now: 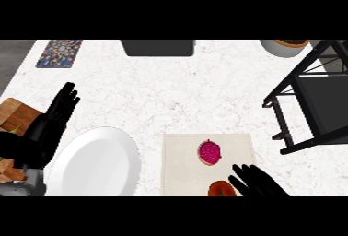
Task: Pick the tomato from the placemat and place it in the tiered shelf
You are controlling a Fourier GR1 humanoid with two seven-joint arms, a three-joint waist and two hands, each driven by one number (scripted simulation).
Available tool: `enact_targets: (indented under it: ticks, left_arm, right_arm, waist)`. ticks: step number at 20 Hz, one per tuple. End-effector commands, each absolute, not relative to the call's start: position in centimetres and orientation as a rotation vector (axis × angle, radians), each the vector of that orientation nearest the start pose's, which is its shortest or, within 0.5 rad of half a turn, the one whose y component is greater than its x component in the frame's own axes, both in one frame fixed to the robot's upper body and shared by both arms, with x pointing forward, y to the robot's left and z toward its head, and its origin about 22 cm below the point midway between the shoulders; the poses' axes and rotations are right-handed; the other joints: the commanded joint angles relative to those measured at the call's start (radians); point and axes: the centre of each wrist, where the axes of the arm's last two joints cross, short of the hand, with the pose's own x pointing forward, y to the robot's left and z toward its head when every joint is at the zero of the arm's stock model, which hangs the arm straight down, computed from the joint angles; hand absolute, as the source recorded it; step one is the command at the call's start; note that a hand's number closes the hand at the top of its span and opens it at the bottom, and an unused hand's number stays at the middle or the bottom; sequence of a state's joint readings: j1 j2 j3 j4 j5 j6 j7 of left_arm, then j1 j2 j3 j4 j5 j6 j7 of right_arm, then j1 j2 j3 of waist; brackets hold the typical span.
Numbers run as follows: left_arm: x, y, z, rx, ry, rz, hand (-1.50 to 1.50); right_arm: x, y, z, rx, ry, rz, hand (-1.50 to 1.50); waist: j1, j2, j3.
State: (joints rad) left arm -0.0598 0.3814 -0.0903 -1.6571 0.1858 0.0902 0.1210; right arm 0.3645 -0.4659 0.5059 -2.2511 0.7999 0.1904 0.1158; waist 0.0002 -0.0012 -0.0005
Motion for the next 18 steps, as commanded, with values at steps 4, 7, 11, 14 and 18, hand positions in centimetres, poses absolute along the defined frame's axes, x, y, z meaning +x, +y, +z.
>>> enact_targets:
  ticks: [4, 7, 11, 14, 18]
  left_arm:
    - [25.3, 29.2, 6.0, 0.145, -1.573, -0.182, 0.0]
    - [25.2, 29.0, 6.1, 0.125, -1.557, -0.164, 0.0]
    - [26.3, 28.5, 5.6, 0.144, -1.559, -0.158, 0.0]
    - [25.5, 28.4, 5.6, 0.124, -1.575, -0.177, 0.0]
    - [25.1, 28.6, 5.2, 0.131, -1.566, -0.174, 0.0]
  right_arm:
    - [12.3, -17.5, 6.6, -0.483, -1.514, 1.299, -1.5]
    - [10.9, -15.6, 7.0, -0.497, -1.467, 1.345, -1.5]
    - [12.2, -15.3, 7.8, -0.499, -1.35, 1.411, -1.5]
    - [12.2, -14.1, 6.5, -0.507, -1.301, 1.445, -1.5]
    - [12.4, -13.5, 3.5, -0.535, -1.274, 1.443, -1.5]
  waist:
    - [-0.002, 0.0, 0.001]
    - [-0.003, 0.0, 0.0]
    - [-0.002, 0.001, 0.0]
    - [-0.001, 0.001, 0.0]
    - [0.0, 0.001, 0.001]
